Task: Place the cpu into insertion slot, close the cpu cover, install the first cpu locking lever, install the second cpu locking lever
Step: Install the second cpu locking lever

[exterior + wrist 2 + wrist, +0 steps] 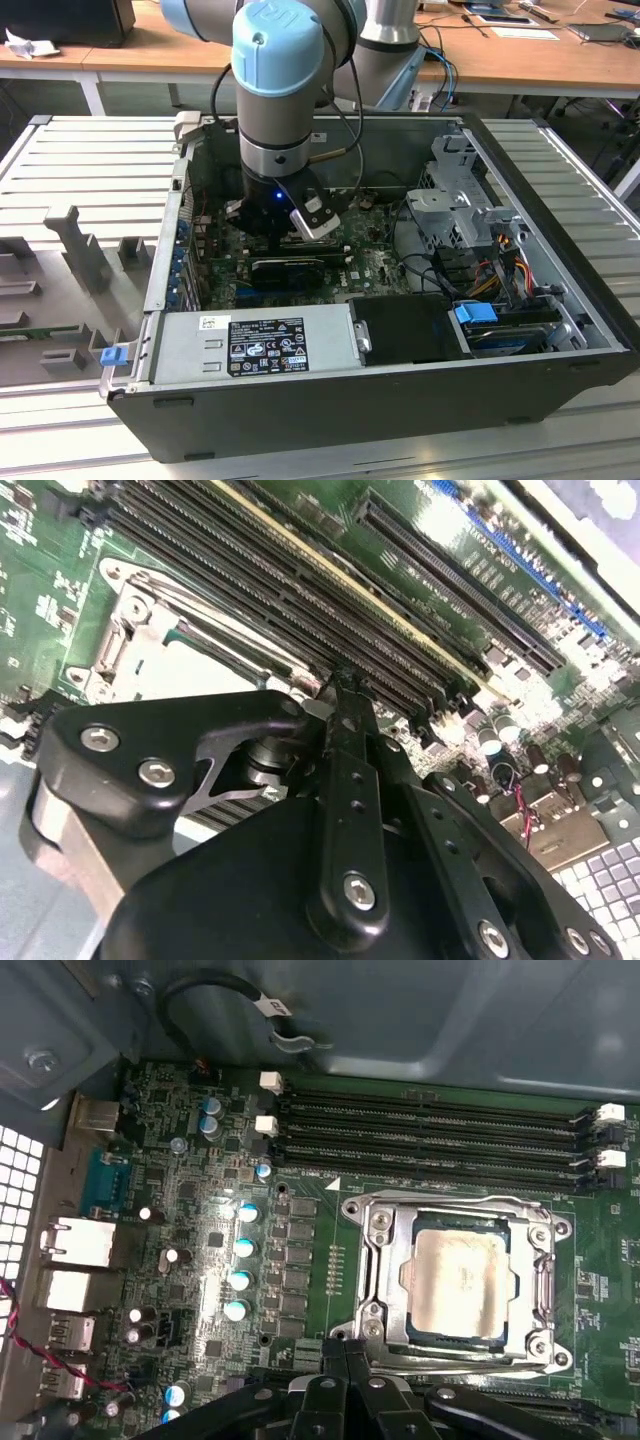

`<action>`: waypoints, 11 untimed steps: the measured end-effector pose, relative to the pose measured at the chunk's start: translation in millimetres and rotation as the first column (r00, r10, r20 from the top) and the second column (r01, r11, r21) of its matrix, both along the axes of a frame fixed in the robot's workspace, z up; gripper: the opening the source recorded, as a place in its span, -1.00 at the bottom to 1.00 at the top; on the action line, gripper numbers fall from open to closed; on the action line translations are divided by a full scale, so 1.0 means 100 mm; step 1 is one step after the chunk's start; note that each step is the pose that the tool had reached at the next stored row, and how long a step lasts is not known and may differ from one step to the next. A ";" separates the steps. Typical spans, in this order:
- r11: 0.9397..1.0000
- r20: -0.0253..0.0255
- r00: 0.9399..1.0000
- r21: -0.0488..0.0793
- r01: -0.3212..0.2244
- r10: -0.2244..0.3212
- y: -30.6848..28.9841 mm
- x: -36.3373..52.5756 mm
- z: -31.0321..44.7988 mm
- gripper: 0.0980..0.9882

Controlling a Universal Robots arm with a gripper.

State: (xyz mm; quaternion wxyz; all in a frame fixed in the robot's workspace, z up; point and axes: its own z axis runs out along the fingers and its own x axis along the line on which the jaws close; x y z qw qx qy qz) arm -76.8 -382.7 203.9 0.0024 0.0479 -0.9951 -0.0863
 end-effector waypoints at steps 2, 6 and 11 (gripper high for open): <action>1.000 0.000 1.000 0.011 0.000 0.000 0.000 -0.012 -0.008 -0.98; 1.000 0.000 1.000 0.024 0.000 0.000 0.001 -0.015 -0.035 -0.98; 1.000 0.001 1.000 0.029 0.000 0.000 0.003 -0.014 -0.038 -0.98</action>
